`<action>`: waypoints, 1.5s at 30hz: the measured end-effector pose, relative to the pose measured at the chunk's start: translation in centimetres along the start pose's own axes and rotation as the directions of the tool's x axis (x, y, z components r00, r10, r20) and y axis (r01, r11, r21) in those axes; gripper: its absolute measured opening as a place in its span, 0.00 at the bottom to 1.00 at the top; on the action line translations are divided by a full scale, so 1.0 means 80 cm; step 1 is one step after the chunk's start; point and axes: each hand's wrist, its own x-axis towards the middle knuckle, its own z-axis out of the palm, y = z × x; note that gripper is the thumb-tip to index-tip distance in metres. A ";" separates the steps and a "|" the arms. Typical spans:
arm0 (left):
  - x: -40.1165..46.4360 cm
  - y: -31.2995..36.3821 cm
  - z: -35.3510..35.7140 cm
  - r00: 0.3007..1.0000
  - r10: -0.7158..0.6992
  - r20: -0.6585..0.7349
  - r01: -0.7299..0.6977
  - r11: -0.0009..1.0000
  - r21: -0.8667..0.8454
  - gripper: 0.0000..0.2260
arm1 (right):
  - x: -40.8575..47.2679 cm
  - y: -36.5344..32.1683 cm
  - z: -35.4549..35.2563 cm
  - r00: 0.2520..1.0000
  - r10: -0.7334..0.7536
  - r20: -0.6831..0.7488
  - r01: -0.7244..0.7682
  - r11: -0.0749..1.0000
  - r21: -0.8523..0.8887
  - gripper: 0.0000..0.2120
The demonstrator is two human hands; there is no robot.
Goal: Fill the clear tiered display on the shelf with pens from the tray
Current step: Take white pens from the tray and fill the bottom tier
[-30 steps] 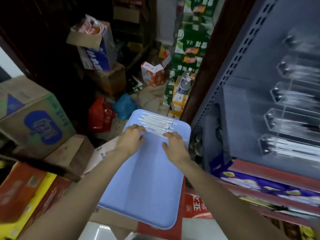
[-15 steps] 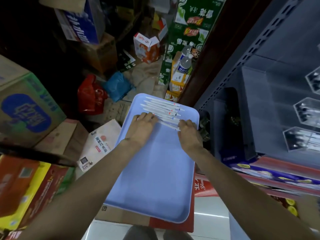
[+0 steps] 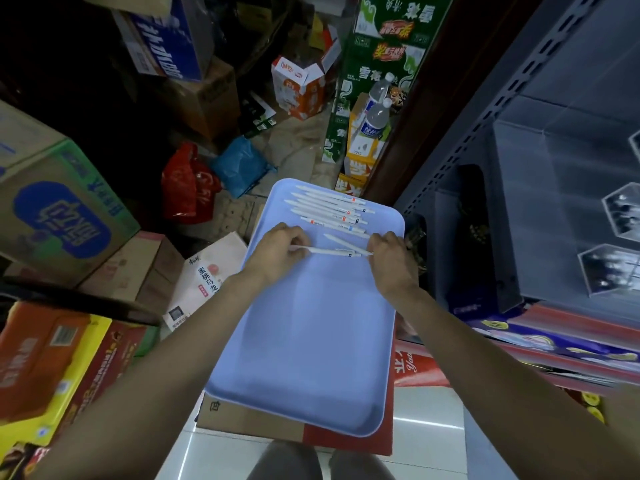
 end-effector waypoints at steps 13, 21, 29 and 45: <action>-0.028 0.099 -0.029 0.947 -0.313 -0.066 0.103 0.493 -0.864 0.07 | -0.042 -0.008 -0.081 0.995 -0.104 0.015 0.048 0.579 0.814 0.01; -0.041 0.246 -0.043 0.947 -0.176 -0.270 -0.141 0.526 -0.839 0.07 | -0.096 0.041 -0.172 0.966 -0.085 -0.245 0.259 0.345 0.902 0.09; -0.053 0.421 0.026 0.962 0.111 -0.251 -0.242 0.774 -0.585 0.10 | -0.162 0.180 -0.244 0.926 0.091 -0.367 0.340 0.222 0.914 0.06; -0.043 0.628 0.221 0.863 0.501 0.058 -0.486 0.794 0.366 0.04 | -0.231 0.537 -0.219 0.746 0.478 -0.463 0.151 0.556 0.817 0.07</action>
